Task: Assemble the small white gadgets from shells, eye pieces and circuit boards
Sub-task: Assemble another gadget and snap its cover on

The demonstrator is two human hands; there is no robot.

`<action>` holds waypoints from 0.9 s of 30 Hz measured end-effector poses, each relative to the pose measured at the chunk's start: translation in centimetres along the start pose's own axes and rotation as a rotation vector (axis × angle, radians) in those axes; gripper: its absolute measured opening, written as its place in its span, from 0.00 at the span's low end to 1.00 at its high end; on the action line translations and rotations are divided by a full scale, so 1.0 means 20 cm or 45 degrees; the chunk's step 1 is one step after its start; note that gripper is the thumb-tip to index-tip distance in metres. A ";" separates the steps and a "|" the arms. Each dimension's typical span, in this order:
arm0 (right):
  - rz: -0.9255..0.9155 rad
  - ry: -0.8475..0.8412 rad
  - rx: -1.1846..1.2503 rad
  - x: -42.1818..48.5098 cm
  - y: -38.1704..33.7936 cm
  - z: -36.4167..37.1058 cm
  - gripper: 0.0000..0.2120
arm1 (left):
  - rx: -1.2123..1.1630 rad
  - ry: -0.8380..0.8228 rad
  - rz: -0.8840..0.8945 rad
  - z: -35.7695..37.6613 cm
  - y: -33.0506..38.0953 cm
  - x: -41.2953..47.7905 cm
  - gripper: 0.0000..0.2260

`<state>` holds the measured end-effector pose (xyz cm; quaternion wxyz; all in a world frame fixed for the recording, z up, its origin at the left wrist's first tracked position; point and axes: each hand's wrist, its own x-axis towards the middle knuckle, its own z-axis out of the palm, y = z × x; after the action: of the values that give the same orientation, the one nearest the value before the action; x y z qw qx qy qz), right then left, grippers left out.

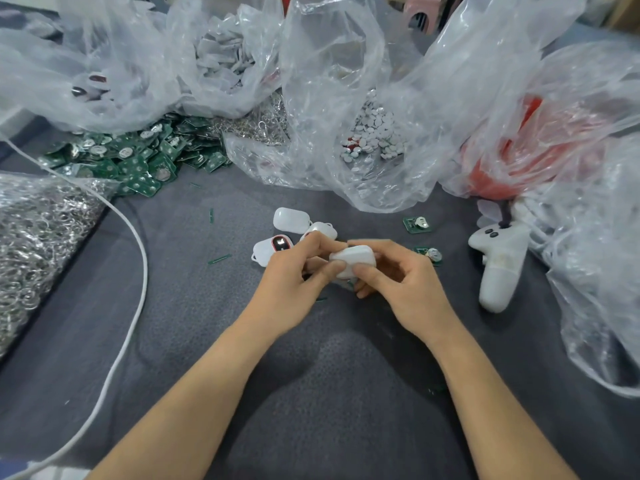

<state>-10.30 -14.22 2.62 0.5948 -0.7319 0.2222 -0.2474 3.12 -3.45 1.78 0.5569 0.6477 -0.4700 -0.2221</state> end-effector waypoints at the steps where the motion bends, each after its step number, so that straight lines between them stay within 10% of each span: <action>1: -0.009 -0.002 0.010 0.00 0.00 0.00 0.13 | -0.008 0.002 -0.004 0.00 0.00 0.00 0.10; 15: 0.094 0.185 0.310 -0.01 -0.04 0.03 0.07 | -0.336 -0.105 -0.132 0.03 0.02 0.00 0.20; 27: 0.060 -0.006 -0.040 -0.03 -0.05 -0.08 0.16 | -0.469 -0.178 -0.252 0.00 0.04 0.00 0.18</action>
<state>-11.80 -14.92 3.91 0.5895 -0.7362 0.2417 -0.2282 2.90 -3.49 2.46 0.6074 0.5611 -0.3932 -0.4020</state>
